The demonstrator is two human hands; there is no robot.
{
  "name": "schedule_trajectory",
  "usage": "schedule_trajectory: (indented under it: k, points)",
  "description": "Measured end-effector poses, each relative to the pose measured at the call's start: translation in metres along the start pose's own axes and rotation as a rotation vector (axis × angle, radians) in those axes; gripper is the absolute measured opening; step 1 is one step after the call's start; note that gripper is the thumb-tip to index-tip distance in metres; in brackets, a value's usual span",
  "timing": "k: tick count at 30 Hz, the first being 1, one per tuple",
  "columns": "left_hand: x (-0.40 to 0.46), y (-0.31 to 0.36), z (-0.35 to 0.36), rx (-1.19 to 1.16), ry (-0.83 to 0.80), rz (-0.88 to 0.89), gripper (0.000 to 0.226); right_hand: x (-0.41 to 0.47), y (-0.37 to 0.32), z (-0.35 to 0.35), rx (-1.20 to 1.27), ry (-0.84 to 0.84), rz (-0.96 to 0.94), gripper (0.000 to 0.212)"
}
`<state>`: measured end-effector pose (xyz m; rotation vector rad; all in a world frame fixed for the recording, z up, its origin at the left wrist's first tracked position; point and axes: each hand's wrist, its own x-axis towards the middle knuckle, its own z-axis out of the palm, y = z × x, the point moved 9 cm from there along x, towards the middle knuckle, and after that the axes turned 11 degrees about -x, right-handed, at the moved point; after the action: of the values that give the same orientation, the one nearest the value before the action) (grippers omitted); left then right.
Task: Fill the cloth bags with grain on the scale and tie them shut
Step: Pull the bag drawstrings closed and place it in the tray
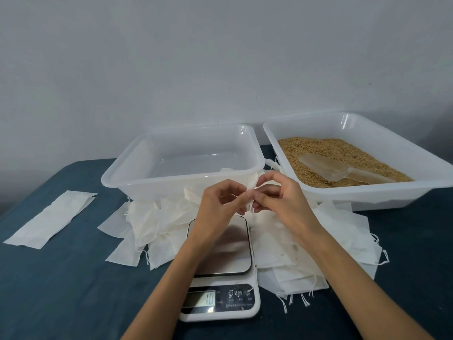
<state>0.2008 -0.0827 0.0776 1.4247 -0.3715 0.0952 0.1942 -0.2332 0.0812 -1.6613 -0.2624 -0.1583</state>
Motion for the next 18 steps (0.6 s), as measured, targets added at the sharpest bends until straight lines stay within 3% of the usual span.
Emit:
schedule_trajectory:
  k: [5,10,18]
  points:
    - [0.0,-0.01,-0.006,-0.026,0.088,-0.059,0.018,-0.001,-0.011,-0.006,-0.214,0.094,-0.121,0.009]
    - [-0.002,-0.024,-0.02,-0.062,0.219,-0.152,0.02,-0.006,-0.012,-0.007,-0.434,0.147,-0.141,0.026]
    - [0.003,-0.017,-0.029,0.064,0.176,-0.065,0.019,-0.006,-0.009,-0.003,-0.553,0.138,-0.159,0.012]
